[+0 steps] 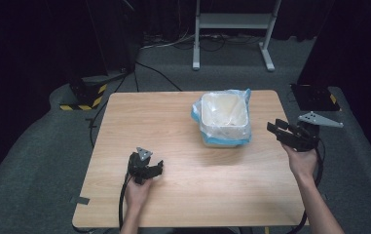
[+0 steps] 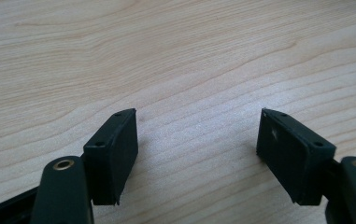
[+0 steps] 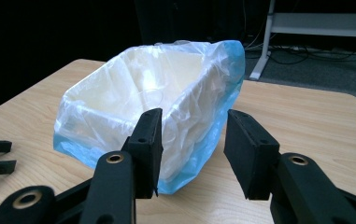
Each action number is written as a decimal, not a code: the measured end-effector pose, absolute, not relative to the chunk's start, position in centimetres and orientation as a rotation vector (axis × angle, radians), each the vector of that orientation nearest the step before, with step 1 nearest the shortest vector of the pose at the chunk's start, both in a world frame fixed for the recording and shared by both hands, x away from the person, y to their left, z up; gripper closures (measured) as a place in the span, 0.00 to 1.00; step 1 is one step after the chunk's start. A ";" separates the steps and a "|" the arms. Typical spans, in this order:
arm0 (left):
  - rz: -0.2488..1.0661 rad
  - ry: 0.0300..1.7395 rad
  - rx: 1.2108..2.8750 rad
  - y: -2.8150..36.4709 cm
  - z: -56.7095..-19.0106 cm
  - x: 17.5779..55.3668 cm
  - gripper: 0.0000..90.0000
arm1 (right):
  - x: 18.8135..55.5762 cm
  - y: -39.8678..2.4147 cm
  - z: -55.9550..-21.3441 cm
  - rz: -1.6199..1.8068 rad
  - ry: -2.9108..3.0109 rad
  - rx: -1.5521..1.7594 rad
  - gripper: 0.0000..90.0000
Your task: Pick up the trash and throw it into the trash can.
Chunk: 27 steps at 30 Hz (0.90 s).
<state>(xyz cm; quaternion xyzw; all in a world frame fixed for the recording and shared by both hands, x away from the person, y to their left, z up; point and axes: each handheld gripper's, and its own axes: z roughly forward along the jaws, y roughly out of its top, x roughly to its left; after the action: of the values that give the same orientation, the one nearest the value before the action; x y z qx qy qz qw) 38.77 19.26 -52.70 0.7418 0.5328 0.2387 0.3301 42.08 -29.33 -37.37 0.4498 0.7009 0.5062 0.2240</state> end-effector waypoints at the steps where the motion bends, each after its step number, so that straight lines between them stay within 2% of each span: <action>1: 0.625 1.394 1.940 19.3 -52.7 38.8 0.32 | 42.0 -29.4 -37.4 1.399 1.932 1.243 0.63; 27: 0.625 1.399 1.933 19.2 -52.7 38.8 0.32 | 39.6 -29.2 -43.0 1.427 1.896 1.291 0.63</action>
<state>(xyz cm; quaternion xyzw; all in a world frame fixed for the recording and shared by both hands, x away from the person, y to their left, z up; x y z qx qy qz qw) 38.76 19.21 -52.72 0.7394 0.5351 0.2392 0.3313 39.60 -29.25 -43.00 0.4664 0.6849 0.5155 0.2184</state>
